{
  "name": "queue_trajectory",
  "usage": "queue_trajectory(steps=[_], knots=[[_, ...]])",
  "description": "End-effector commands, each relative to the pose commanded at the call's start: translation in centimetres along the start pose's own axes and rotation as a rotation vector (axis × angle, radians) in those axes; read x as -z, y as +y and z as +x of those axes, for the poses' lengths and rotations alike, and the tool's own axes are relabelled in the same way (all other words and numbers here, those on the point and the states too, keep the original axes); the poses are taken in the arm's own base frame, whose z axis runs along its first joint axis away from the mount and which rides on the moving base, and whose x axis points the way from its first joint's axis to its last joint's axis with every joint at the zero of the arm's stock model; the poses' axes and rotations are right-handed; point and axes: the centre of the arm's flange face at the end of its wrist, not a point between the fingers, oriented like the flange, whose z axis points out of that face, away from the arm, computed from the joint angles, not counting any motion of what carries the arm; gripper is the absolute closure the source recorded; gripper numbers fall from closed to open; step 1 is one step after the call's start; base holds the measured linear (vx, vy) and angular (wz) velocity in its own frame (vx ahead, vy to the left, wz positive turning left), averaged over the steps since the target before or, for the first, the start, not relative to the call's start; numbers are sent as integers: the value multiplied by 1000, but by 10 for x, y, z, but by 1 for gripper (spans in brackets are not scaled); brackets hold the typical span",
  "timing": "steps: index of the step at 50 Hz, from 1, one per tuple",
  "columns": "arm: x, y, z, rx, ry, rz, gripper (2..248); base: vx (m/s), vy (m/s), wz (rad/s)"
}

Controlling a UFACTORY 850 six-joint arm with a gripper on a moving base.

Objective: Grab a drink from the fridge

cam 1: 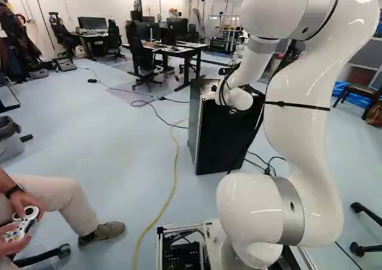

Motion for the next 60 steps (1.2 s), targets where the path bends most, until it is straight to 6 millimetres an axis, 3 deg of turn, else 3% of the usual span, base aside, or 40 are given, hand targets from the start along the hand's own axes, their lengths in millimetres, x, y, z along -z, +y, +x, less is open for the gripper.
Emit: queue_trajectory(steps=[60], knots=[[-38, -8, 3, -21, 25, -15, 3, 0, 0, 0]])
